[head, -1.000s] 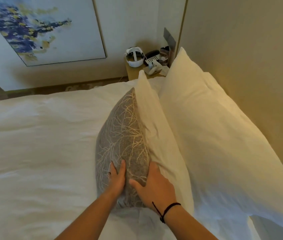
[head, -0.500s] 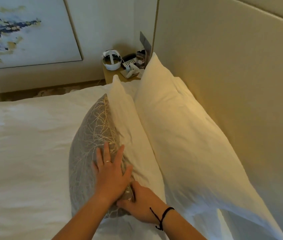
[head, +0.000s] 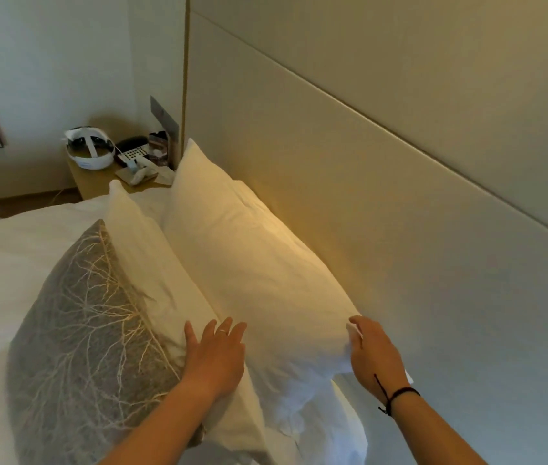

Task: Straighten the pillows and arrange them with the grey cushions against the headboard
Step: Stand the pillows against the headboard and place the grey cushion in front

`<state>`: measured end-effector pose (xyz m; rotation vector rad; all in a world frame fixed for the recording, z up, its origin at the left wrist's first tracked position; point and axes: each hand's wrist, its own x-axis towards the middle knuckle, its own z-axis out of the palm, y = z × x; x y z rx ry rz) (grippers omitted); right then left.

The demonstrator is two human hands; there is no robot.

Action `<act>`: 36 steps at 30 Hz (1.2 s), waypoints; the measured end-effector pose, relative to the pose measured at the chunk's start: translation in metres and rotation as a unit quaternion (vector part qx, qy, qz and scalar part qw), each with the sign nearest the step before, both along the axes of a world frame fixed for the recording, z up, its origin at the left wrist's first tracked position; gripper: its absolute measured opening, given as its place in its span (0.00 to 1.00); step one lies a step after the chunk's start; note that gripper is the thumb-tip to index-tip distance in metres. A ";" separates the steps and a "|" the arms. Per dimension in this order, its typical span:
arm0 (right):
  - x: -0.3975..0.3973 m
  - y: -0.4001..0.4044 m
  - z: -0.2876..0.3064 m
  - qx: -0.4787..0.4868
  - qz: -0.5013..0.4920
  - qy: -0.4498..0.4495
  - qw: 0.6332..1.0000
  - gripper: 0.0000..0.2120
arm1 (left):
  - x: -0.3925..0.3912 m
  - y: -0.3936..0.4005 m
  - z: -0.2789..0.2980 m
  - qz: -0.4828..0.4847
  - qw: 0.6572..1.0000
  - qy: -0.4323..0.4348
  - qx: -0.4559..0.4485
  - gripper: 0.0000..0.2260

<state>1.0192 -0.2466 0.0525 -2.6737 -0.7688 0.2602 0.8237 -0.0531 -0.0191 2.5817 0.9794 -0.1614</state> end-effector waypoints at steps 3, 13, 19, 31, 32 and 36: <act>0.010 -0.004 -0.002 0.046 -0.040 0.041 0.997 0.15 | 0.001 -0.006 0.006 -0.036 0.999 -0.005 -0.018 0.22; 0.046 -0.007 0.009 0.101 -0.142 0.163 0.971 0.15 | 0.023 0.000 0.032 -0.059 0.989 -0.136 -0.013 0.19; 0.062 0.006 0.001 0.060 -0.079 0.156 0.983 0.13 | 0.057 -0.010 0.034 -0.069 0.986 -0.153 0.003 0.18; 0.079 0.016 0.001 0.179 -0.018 0.271 0.946 0.04 | 0.112 0.019 0.032 -0.032 0.991 -0.126 -0.013 0.20; 0.080 0.017 0.004 0.191 0.005 0.248 0.950 0.03 | 0.119 0.022 0.033 -0.020 0.991 -0.131 -0.014 0.20; 0.082 0.022 0.034 0.205 0.109 0.161 0.959 0.14 | 0.150 0.037 0.041 0.009 0.987 -0.160 0.002 0.17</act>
